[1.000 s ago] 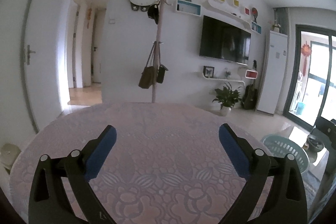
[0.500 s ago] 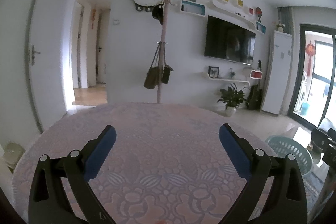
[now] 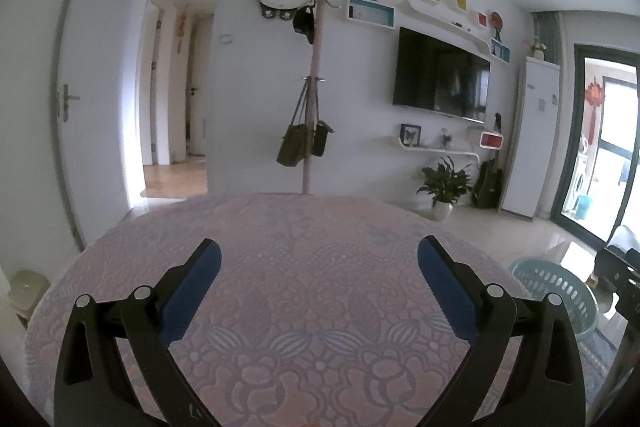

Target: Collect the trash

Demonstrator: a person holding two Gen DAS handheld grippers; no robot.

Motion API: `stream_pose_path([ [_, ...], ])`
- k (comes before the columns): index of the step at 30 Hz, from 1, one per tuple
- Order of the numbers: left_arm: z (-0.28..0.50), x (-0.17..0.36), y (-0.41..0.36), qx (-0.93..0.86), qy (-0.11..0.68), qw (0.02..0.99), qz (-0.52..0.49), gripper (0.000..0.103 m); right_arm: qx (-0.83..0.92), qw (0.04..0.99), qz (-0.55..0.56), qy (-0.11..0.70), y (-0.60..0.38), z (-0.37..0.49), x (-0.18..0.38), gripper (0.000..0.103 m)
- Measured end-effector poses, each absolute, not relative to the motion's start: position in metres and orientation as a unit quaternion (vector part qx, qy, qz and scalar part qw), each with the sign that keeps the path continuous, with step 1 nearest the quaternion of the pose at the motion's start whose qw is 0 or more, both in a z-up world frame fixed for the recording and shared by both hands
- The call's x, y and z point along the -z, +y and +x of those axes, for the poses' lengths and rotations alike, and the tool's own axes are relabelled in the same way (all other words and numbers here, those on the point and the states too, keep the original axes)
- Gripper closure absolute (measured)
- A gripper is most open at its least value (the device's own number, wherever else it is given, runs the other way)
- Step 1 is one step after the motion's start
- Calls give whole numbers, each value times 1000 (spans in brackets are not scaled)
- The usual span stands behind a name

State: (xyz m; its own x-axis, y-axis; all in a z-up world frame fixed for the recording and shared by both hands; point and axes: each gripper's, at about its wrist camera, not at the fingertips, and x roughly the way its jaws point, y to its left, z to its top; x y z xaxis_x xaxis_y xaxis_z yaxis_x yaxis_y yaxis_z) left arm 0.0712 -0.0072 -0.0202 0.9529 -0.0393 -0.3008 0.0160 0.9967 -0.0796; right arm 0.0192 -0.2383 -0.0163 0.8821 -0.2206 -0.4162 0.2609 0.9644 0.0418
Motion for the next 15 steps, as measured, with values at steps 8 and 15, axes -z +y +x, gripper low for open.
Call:
stream_pose_path([
  [8, 72, 19, -7, 7, 153, 988, -29, 8, 120, 969, 50, 208, -242, 18, 17, 34],
  [15, 71, 19, -8, 8, 154, 988, -28, 7, 117, 970, 49, 208, -243, 19, 17, 34],
])
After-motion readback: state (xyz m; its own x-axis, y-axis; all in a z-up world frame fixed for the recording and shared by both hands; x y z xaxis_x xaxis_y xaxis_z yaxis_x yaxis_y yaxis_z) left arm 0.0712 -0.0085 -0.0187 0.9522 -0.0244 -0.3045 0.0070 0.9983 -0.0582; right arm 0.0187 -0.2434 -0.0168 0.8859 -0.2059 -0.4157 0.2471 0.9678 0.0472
